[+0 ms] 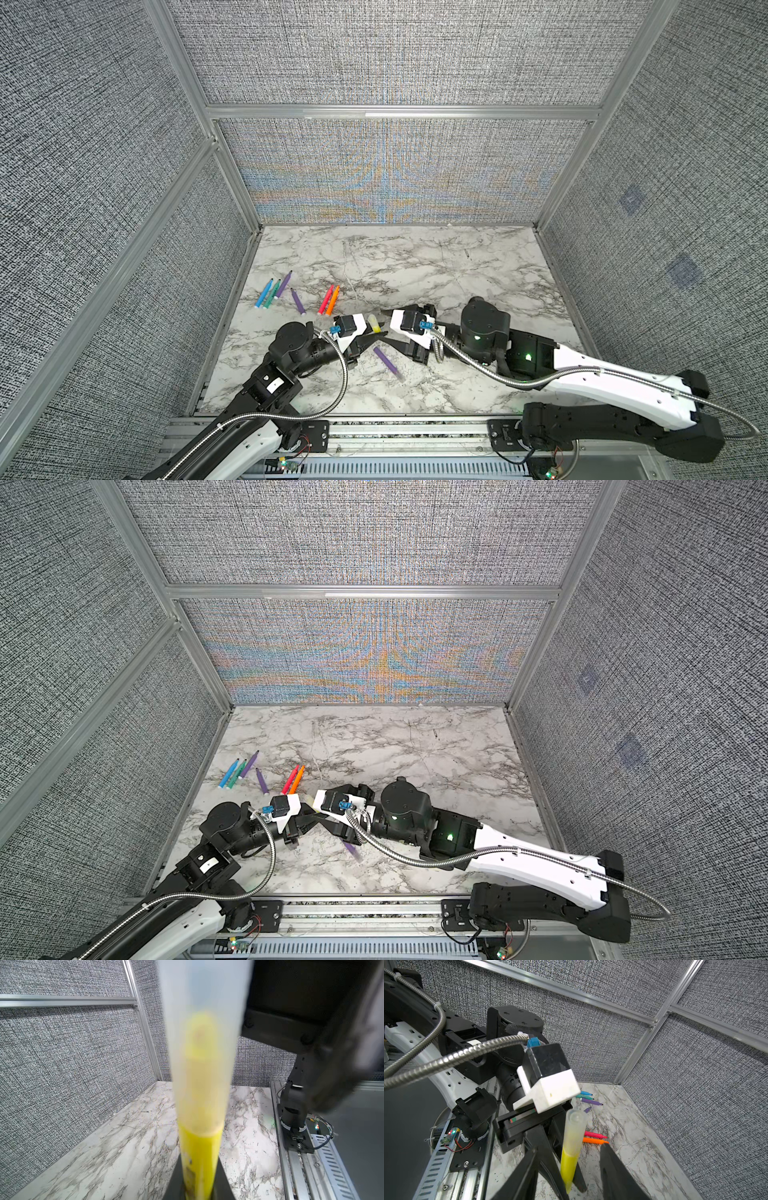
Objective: Remove pen caps from pens
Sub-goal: Open the pen cap on the pen.
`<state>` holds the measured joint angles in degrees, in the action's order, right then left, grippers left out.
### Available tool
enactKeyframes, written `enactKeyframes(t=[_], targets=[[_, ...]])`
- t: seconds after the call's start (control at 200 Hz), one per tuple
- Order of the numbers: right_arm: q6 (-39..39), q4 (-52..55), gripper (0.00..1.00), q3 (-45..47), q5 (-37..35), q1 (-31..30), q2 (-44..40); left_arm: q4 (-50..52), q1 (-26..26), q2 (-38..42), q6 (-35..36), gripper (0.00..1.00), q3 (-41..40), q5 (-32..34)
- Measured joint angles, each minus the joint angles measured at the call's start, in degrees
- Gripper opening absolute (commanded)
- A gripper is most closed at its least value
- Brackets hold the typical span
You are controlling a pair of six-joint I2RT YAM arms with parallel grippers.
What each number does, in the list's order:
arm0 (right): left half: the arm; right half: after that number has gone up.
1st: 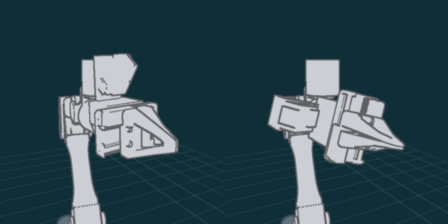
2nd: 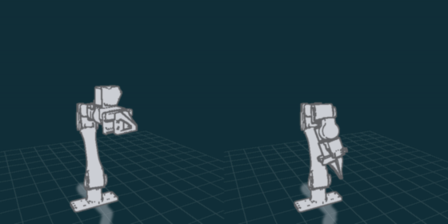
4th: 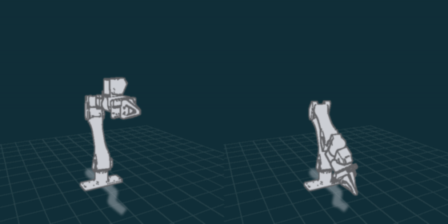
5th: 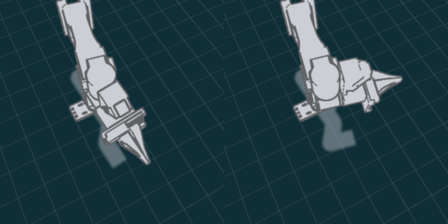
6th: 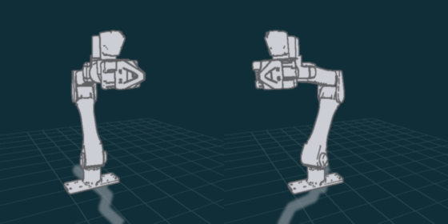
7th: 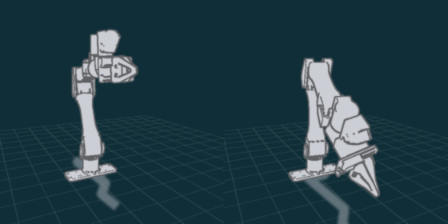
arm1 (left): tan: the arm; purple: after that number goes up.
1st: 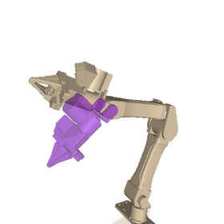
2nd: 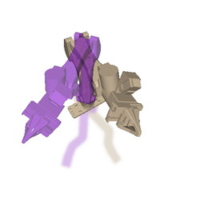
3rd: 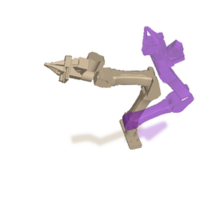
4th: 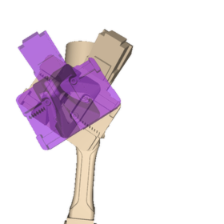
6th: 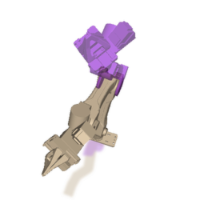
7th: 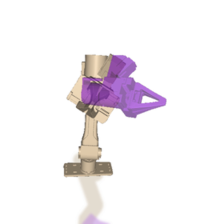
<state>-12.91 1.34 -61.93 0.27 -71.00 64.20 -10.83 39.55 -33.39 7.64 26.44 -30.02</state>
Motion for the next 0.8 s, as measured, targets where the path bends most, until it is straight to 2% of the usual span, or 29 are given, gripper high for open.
enactKeyframes(t=[0.14,0.33,0.58,0.8], targets=[[0.0,-0.3,0.40,-1.0,-0.3,0.0,1.4,0.0,0.0,0.2,-0.2,0.00,0.0,-0.6],[0.1,-1.2,0.20,-1.3,-0.5,0.0,2.5,0.0,-0.1,-0.9,-0.3,0.00,0.0,-1.1],[1.0,-1.7,0.00,-2.5,-0.7,0.0,4.2,-0.9,-0.2,-1.1,-0.3,0.00,-0.1,-0.5],[1.0,-1.7,0.00,-2.8,-1.8,0.0,4.5,-1.3,-0.2,-1.6,-0.7,0.00,-0.2,0.1]])
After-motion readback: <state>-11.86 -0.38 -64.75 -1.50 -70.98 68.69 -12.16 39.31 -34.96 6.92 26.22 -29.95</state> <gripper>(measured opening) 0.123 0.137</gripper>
